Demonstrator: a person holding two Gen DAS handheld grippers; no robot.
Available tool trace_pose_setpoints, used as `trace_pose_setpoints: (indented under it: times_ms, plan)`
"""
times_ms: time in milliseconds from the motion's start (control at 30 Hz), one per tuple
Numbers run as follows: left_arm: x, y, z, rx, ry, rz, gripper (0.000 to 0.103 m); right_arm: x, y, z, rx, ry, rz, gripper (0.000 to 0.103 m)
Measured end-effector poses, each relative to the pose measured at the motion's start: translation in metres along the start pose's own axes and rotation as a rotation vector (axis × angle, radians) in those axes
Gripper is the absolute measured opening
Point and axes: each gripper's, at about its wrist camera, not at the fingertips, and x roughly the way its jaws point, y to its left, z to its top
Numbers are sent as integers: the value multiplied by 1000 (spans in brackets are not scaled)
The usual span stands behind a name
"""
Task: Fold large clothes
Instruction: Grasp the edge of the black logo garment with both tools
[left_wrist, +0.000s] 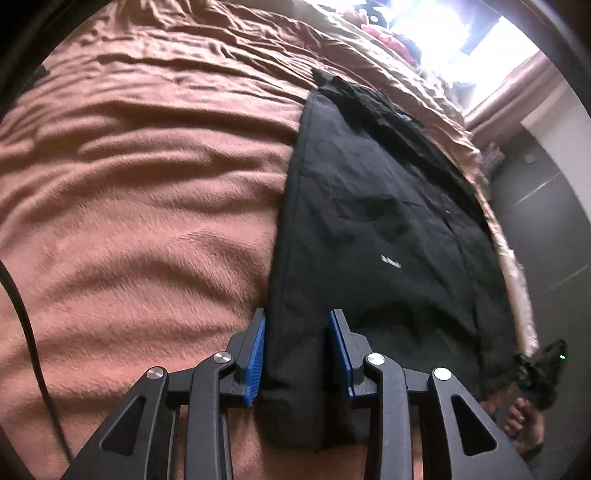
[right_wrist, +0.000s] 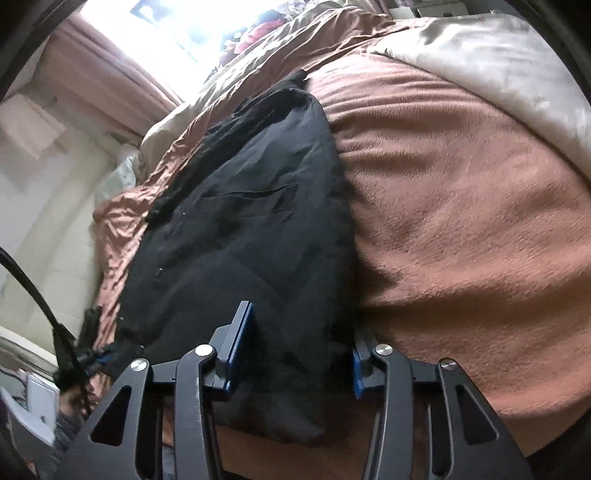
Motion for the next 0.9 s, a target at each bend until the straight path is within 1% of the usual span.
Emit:
trace_pose_setpoints:
  times_ms: [67, 100, 133, 167, 233, 333, 433, 567, 700, 800, 900]
  plan:
    - [-4, 4, -5, -26, 10, -35, 25, -2, -6, -2, 32, 4, 45, 41]
    - [-8, 8, -8, -49, 8, -58, 24, -3, -10, -4, 53, 7, 70, 35]
    - [-10, 10, -11, -63, 6, -74, 20, -3, -14, -7, 70, 15, 89, 32]
    - [-11, 11, -13, -77, 6, -89, 19, -4, -17, -10, 77, 20, 100, 26]
    - [-14, 11, -16, -84, 1, -89, 13, -4, -20, -14, 76, 20, 101, 16]
    - [-27, -1, -14, -60, -41, -55, 10, -11, -17, -12, 73, -7, 99, 11]
    - [-47, -15, -13, -19, -97, -35, 10, -24, -4, -11, 14, -46, 82, 8]
    - [-73, -22, -12, -19, -142, -62, 9, -43, 14, -13, -48, -94, 85, 7]
    - [-101, -30, -16, -10, -182, -74, 9, -68, 29, -20, -97, -122, 112, 7]
    - [-121, -41, -22, 12, -213, -72, 9, -89, 37, -27, -127, -138, 130, 7]
    - [-151, -47, -37, 27, -248, -85, 9, -110, 40, -35, -146, -156, 143, 7]
